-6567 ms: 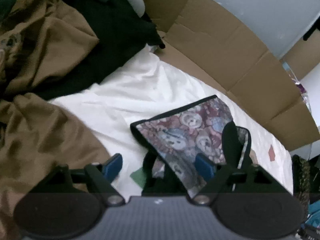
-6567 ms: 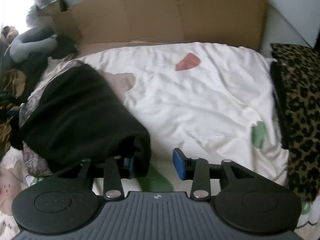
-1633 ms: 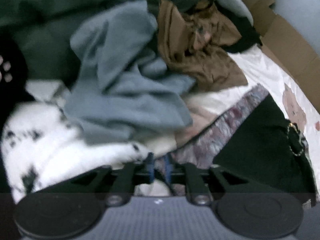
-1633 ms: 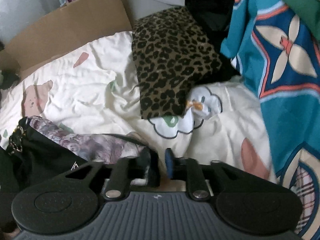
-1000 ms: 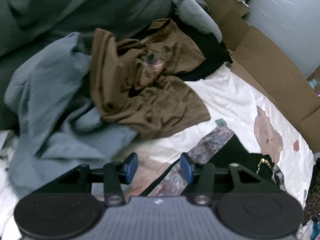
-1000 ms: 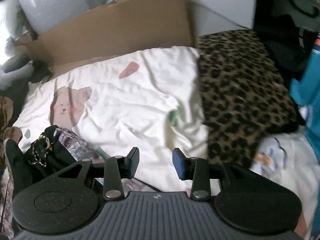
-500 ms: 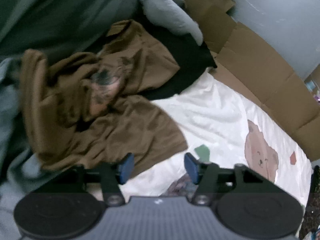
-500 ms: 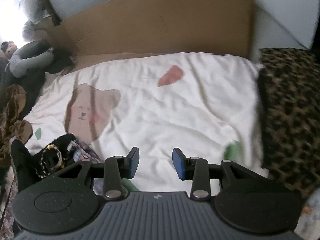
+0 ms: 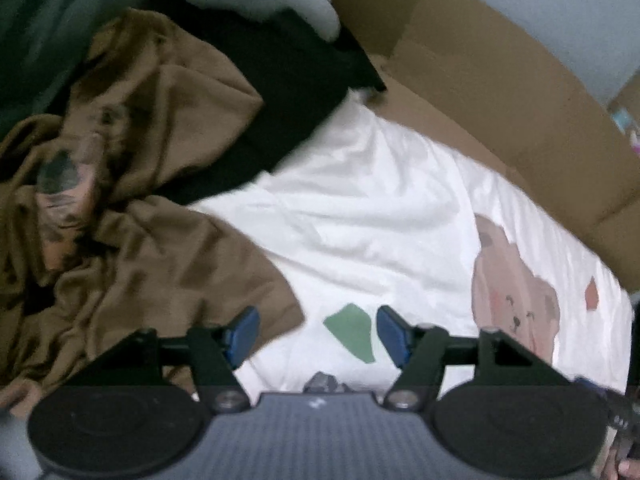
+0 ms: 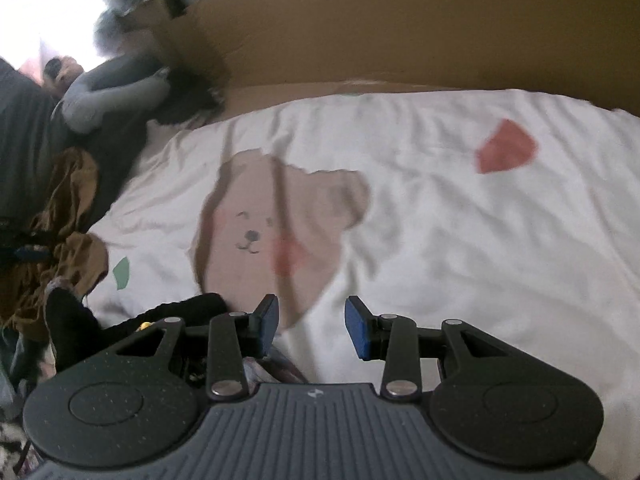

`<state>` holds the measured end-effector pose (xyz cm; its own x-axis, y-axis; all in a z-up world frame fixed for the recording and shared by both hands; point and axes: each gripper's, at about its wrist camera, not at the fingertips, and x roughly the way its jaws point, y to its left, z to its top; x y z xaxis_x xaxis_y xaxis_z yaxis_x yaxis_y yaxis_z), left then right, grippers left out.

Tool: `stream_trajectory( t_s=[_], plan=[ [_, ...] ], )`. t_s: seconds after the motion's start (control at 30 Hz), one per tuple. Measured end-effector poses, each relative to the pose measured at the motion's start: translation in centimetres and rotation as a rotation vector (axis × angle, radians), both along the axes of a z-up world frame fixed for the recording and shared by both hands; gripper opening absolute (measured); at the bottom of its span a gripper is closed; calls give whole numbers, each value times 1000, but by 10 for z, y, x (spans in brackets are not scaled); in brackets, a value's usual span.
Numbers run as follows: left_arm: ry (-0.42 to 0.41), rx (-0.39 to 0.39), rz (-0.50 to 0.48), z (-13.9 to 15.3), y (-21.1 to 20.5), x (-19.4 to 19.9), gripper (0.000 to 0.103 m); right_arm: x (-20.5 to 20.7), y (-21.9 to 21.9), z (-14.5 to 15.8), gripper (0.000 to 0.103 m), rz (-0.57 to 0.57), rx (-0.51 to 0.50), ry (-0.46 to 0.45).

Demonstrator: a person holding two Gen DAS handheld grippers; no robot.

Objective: Fold clothes
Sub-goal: 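Grasp the black garment's floral-lined edge with the right gripper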

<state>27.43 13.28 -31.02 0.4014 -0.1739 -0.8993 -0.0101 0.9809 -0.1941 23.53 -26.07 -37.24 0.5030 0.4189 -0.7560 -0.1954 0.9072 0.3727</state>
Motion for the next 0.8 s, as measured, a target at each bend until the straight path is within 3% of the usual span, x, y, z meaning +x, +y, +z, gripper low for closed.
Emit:
stream_trajectory(
  t_s=[0.27, 0.57, 0.8],
  plan=[
    [97, -13, -21, -31, 2, -13, 67, 8, 27, -9, 44, 69, 19, -8],
    [176, -60, -49, -41, 23, -53, 67, 4, 46, -14, 40, 166, -31, -34],
    [223, 6, -128, -49, 27, -74, 66, -2, 48, -11, 40, 248, -63, -57]
  ],
)
